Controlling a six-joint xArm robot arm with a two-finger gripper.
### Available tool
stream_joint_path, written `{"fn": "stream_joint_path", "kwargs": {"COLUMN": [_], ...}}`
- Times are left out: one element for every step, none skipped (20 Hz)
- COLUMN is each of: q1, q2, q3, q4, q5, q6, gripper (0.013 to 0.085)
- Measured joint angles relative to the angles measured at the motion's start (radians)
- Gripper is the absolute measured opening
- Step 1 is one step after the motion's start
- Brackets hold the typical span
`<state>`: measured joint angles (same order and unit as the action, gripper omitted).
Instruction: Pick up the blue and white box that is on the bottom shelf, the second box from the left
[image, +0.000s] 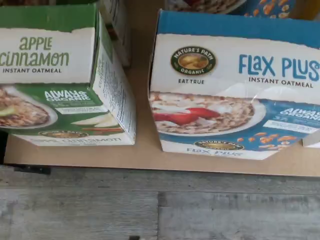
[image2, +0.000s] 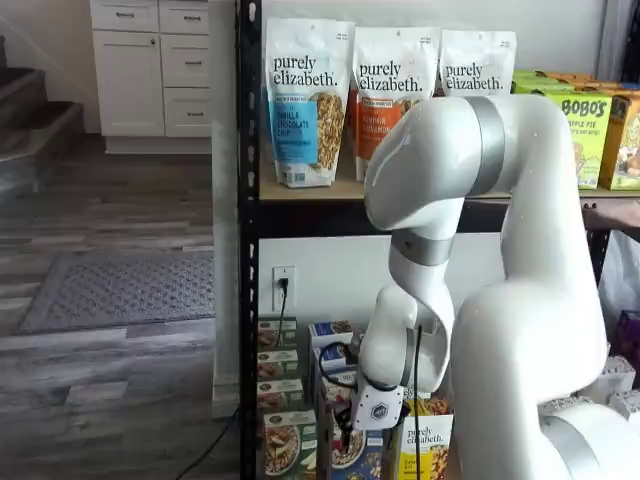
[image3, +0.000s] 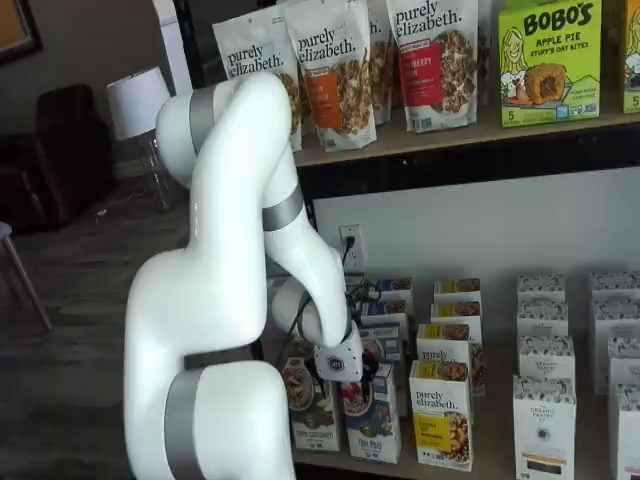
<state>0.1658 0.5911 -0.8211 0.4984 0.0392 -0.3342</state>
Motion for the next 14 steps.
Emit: {"fn": "stream_joint_path", "kwargs": {"q1": [0.000,0.000,-0.001,-0.003,-0.006,-0.008,-0.008,-0.009,-0.010,-0.012,-0.016,-0.020,-0.024,-0.026], "q2": [0.000,-0.001,-0.001,-0.001,-0.001,0.000,0.000,0.001,0.001,0.000,-0.002,-0.003,-0.004,-0.005], "q3": [0.000,0.000,0.000,0.000,0.001,0.002,0.003,0.005,0.007,0.008,0.010,0.011,0.011,0.010], "q4": [0.004,0.009,0.004,-0.010,-0.025,-0.035,-0.040,-0.043,-0.047,-0.053,-0.069,-0.085,-0.103,-0.107], "q5": [0.002,0.006,0.010,0.014,0.017,0.016,0.014,0.009,0.005,0.001,-0.003,-0.005,-0.006,-0.006], "q6": [-0.004,-0.008,-0.004,0.008,0.020,0.029,0.033,0.035,0.037,0.041,0.054,0.066,0.080,0.082], "gripper": [0.0850,0.0850,0.0850,0.0850,0.0850,0.0850,0.0850,0.0850,0.0850,0.0850,0.0850,0.0850,0.0850,0.0850]}}
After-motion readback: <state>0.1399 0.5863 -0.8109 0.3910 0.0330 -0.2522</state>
